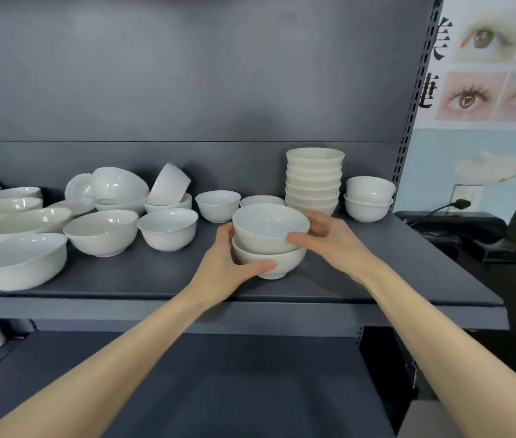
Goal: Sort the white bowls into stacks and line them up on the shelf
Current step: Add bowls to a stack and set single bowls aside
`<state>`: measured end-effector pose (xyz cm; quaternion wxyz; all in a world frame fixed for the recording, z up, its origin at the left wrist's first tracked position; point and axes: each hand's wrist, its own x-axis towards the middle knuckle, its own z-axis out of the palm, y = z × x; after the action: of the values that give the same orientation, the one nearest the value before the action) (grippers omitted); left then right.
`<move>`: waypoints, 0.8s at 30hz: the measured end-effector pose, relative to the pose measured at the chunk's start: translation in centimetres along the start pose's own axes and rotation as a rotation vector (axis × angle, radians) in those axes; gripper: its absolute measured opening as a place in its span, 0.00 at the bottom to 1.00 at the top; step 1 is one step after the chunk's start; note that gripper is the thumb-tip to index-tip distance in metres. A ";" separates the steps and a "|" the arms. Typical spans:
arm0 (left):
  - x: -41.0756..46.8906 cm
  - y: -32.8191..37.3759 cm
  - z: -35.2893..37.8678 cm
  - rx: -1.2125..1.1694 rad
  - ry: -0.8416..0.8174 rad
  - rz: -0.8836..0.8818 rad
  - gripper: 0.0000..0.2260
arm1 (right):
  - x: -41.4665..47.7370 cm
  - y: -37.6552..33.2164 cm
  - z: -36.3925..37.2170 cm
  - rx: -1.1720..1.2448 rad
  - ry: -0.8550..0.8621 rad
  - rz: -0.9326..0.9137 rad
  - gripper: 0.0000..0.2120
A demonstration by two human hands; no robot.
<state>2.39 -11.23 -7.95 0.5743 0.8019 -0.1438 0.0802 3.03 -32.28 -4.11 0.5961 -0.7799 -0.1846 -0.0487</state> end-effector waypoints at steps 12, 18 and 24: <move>4.5 -2.6 -2.3 -0.088 -0.070 0.018 0.32 | 4.1 0.9 1.7 -0.014 0.060 0.040 0.14; 5.9 -3.8 -2.5 -0.094 -0.025 0.032 0.29 | 6.1 2.0 2.3 0.029 0.104 0.018 0.14; 6.3 -4.8 -2.6 -0.134 0.014 0.035 0.30 | 7.2 3.6 3.2 0.088 0.162 0.006 0.18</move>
<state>10.01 -8.18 -9.51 0.6265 0.7583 -0.1586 0.0861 10.46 -28.44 -6.16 0.6428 -0.7471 -0.1353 -0.1018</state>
